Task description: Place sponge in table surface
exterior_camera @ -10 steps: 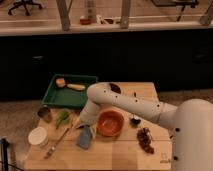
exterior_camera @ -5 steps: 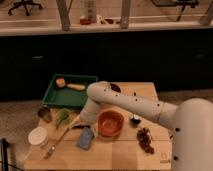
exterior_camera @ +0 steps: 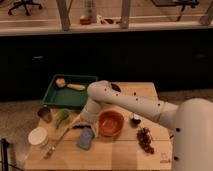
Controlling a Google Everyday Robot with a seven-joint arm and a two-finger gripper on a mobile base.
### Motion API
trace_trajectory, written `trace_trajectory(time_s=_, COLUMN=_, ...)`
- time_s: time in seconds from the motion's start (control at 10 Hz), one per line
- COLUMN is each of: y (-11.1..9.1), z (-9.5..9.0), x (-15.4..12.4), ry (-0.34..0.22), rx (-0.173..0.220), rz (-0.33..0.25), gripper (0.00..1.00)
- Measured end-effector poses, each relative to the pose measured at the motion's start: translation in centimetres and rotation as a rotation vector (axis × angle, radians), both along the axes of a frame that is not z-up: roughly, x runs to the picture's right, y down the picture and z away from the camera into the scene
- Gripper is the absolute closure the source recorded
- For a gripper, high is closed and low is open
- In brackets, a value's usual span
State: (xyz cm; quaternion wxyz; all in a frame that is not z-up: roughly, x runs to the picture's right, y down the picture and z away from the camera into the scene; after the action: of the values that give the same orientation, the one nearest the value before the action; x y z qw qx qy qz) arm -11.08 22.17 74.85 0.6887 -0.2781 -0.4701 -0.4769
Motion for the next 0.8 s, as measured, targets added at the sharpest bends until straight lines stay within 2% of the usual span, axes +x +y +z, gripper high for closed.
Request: trace_trajectory(time_s=0.8, y=-0.77, z=-0.17, x=0.39, ry=0.006, rx=-0.009, rz=-0.017, gripper=0.20)
